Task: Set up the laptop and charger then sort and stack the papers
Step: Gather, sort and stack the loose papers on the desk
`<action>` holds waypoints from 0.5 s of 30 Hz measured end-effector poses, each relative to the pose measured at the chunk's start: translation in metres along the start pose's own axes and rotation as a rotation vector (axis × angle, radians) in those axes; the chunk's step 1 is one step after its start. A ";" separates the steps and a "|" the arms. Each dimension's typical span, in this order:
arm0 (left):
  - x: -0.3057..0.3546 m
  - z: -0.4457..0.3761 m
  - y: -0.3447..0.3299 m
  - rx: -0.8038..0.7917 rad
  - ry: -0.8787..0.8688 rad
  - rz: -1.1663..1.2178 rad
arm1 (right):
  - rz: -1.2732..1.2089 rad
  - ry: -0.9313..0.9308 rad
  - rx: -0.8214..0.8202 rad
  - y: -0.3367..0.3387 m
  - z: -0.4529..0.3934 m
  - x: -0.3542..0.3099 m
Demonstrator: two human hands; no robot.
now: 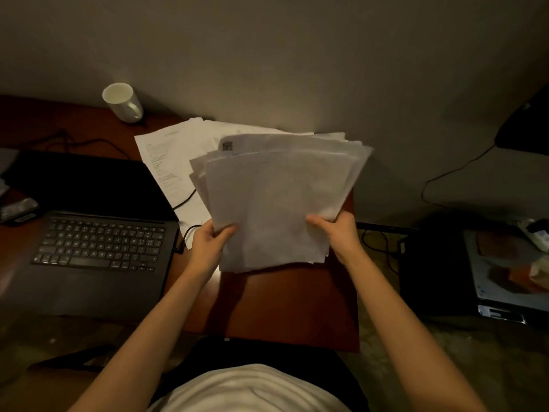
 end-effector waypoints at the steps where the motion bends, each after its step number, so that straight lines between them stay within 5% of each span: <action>1: 0.013 0.001 -0.002 0.006 -0.048 -0.005 | -0.014 0.061 0.065 0.002 0.004 -0.012; 7: 0.047 0.009 -0.002 0.025 -0.216 0.025 | -0.052 0.263 0.189 0.001 0.024 -0.041; 15: 0.101 0.031 0.006 0.002 -0.443 0.073 | -0.048 0.154 0.119 0.003 0.037 -0.018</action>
Point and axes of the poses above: each hand's wrist, its own z-axis away from the middle knuckle, its own y-axis out of the back of the hand, x = y × z, the point moved 9 cm from there along -z, towards the middle knuckle, and after that the axes turned 4 degrees about y, right-handed, at the moved point
